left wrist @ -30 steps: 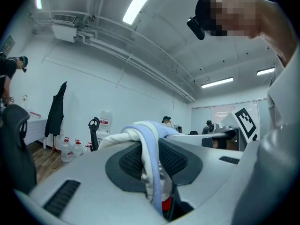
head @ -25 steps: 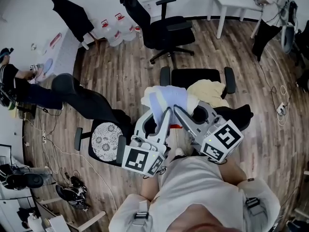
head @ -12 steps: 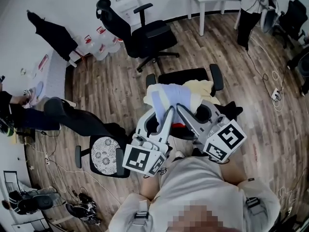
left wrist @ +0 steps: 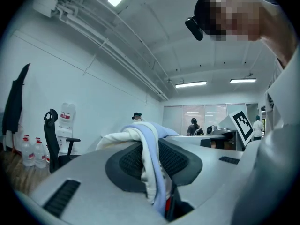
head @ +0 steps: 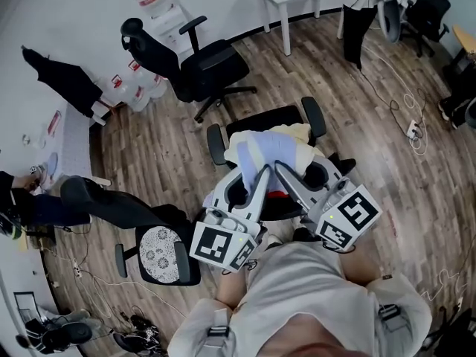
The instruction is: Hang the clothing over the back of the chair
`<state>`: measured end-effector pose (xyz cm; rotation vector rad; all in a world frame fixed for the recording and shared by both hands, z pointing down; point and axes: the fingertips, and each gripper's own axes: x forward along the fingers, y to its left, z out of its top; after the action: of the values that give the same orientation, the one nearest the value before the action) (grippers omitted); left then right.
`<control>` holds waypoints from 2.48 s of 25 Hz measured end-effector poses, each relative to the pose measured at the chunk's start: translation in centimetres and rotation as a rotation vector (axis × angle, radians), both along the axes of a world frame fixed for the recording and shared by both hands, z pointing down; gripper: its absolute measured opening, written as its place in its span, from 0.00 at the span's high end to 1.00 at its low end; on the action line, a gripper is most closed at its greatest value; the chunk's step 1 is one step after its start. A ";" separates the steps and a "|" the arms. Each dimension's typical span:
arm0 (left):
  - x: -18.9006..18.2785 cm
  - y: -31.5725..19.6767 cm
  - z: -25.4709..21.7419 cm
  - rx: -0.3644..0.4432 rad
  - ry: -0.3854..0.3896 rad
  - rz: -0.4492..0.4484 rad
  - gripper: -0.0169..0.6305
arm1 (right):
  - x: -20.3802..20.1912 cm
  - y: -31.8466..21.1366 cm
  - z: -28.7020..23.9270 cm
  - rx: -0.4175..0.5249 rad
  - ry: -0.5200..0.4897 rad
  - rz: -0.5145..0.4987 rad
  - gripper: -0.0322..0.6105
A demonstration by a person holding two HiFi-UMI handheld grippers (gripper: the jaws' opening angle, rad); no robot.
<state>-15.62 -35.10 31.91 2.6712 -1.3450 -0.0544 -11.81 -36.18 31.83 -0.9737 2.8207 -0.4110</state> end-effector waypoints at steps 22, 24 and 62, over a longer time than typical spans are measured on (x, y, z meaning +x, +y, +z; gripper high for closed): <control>3.1 3.0 3.2 -0.056 0.012 0.067 0.83 | 3.1 3.2 3.1 -0.078 0.046 0.088 0.80; 3.1 3.5 3.1 -0.050 0.011 0.076 0.83 | 3.1 3.8 3.1 -0.079 0.050 0.100 0.80; 7.2 12.7 4.6 -0.106 0.003 -0.077 0.83 | 7.1 12.6 4.6 -0.146 0.012 -0.126 0.80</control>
<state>-8.38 -22.41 36.48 2.5316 -1.4084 0.0047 -4.73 -23.62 36.47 -0.8271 2.9069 -0.6352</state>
